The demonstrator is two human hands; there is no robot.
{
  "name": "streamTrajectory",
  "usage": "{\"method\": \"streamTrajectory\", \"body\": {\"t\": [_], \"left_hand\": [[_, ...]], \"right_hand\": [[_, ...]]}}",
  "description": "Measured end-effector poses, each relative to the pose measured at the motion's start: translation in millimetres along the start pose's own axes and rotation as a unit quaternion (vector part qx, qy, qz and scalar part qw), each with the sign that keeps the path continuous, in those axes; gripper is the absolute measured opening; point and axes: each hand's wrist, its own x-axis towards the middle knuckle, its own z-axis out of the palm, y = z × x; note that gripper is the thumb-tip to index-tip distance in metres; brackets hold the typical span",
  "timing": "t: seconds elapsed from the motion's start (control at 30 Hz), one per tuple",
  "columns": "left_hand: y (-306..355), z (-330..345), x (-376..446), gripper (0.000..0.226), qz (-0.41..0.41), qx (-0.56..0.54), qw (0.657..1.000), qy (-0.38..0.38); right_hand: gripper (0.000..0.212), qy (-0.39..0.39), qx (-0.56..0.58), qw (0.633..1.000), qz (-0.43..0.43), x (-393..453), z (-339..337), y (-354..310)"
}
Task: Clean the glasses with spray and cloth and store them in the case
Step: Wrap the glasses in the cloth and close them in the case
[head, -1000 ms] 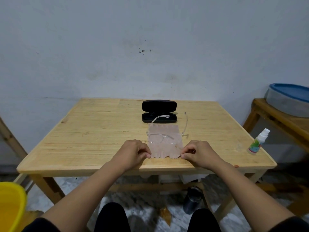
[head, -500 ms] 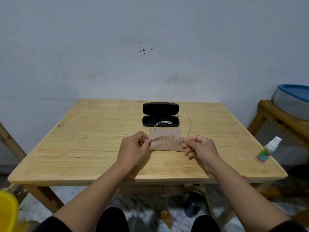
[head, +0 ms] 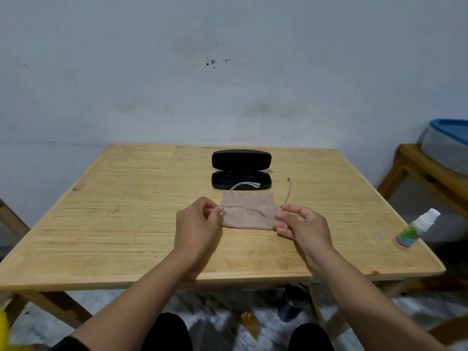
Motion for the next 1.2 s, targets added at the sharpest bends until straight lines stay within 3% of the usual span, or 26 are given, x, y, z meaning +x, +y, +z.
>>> {"method": "streamTrajectory", "body": {"t": [0.2,0.37,0.57,0.7,0.87,1.0,1.1,1.2], "left_hand": [[-12,-9,34,0.010,0.014,0.009,1.000,-0.011],[-6,3,62,0.013,0.039,0.029,0.993,-0.106],[-9,18,81,0.021,0.041,0.046,0.988,-0.141],[-11,23,86,0.014,0.057,0.060,0.983,-0.163],[-13,24,86,0.006,0.062,0.016,0.981,-0.184],[-16,16,89,0.008,0.045,-0.076,0.969,-0.232],[-17,8,88,0.010,0.060,-0.135,0.943,-0.298],[-15,1,84,0.013,0.078,-0.150,0.919,-0.356]], "right_hand": [[0.012,0.079,-0.057,0.995,-0.032,25,-19,-6],[0.011,-0.006,-0.180,0.982,-0.056,65,-13,-17],[0.013,-0.086,-0.313,0.941,-0.095,95,4,-24],[0.021,-0.115,-0.361,0.919,-0.110,105,11,-22],[0.005,-0.133,-0.337,0.925,-0.113,112,4,-16],[0.012,-0.201,-0.167,0.964,-0.039,110,-7,-21],[0.004,-0.266,-0.083,0.960,-0.013,102,-13,-26],[0.011,-0.307,-0.093,0.947,-0.017,98,-17,-29]]}}
